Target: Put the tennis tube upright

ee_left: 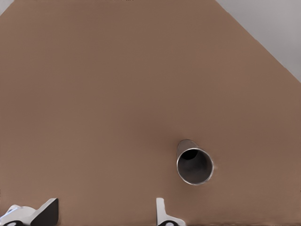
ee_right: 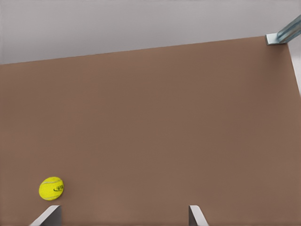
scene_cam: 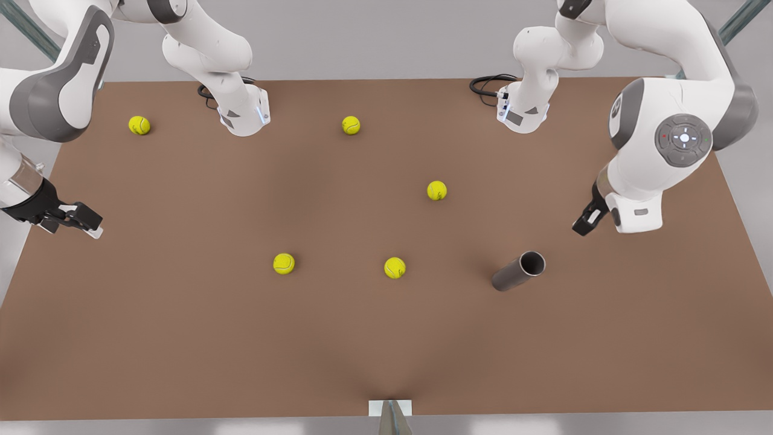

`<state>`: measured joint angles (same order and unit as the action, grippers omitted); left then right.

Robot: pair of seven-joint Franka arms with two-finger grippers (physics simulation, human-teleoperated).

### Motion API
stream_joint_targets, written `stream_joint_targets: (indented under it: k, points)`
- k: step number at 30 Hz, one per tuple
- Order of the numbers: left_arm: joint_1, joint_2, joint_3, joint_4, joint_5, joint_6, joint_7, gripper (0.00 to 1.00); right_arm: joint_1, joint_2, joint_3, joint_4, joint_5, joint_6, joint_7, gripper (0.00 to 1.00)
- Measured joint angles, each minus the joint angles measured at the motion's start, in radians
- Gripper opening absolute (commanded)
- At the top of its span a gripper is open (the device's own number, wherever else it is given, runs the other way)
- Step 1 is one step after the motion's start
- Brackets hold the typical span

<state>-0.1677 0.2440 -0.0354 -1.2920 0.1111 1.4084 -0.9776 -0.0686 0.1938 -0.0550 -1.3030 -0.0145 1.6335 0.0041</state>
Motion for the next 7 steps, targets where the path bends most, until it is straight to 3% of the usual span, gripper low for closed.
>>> stream_joint_targets:
  k: [7]
  points:
    - [-0.003, -0.006, -0.002, 0.004, -0.01, 0.009, 0.36, 1.0, -0.002, -0.001, -0.002, 0.001, 0.0, -0.001, 0.0, 1.0]
